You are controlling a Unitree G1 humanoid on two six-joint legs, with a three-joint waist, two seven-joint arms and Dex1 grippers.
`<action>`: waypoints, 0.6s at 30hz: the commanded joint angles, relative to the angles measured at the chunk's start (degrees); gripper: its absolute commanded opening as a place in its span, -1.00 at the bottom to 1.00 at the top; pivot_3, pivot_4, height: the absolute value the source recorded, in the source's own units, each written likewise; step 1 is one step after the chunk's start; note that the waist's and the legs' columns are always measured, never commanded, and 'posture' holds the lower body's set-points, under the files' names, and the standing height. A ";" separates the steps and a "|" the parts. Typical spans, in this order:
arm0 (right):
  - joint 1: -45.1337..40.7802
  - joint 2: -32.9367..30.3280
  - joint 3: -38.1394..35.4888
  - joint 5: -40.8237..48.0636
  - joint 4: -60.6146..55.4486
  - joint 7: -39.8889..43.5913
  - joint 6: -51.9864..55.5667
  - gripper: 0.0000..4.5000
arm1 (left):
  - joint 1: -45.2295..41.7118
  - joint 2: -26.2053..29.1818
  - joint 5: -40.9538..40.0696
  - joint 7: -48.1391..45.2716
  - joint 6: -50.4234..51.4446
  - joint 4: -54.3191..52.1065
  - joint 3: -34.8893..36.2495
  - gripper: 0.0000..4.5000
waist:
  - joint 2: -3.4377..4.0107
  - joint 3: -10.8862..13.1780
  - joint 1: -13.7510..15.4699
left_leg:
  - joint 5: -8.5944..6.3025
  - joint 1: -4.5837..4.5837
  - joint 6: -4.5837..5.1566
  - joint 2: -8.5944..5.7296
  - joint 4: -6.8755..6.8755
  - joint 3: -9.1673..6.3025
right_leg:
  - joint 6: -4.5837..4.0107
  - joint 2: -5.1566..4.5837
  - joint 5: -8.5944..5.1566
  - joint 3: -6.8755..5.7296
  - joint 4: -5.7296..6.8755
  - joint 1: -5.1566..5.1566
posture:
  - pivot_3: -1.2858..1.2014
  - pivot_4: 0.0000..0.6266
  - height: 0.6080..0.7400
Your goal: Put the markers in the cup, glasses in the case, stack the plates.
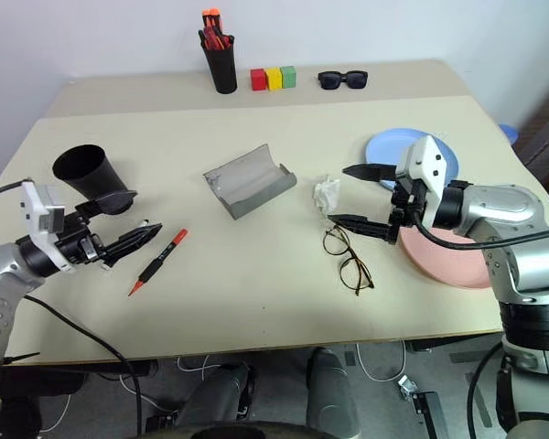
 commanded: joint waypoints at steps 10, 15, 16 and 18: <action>1.34 -0.79 -2.69 0.94 -3.10 -2.35 0.38 0.97 | -5.43 0.75 -0.54 -0.22 -0.39 1.30 -1.49 1.00 | 0.00 0.00 -0.10 | 0.00 0.01 0.00 -0.01 0.00 0.00 | 0.00 0.00 0.00 0.00 0.00 0.00 | 0.03 -0.52 1.00; -0.57 1.07 -1.22 0.32 -2.79 -4.52 0.64 0.97 | -4.74 1.37 -1.17 -0.93 -0.58 1.64 -0.22 1.00 | 0.00 0.00 -0.19 | 0.00 0.01 0.00 0.00 0.00 0.00 | 0.00 0.01 0.00 0.00 0.00 0.00 | 0.03 -0.52 1.00; -1.18 1.78 -1.08 1.22 -3.28 -5.41 1.94 0.97 | -4.45 1.38 -1.29 -0.90 -0.58 1.66 0.03 1.00 | 0.00 0.00 -0.18 | 0.00 0.02 0.00 0.00 0.00 0.01 | 0.00 0.01 0.00 0.00 0.00 0.00 | 0.03 -0.52 1.00; -1.64 2.55 -1.07 3.35 -3.09 -5.64 4.79 0.97 | -4.53 1.24 -1.37 0.08 0.22 0.86 -0.41 1.00 | 0.00 0.00 -0.12 | 0.00 0.02 0.00 0.00 0.00 0.00 | 0.00 0.01 0.00 0.00 0.01 0.00 | 0.03 -0.52 1.00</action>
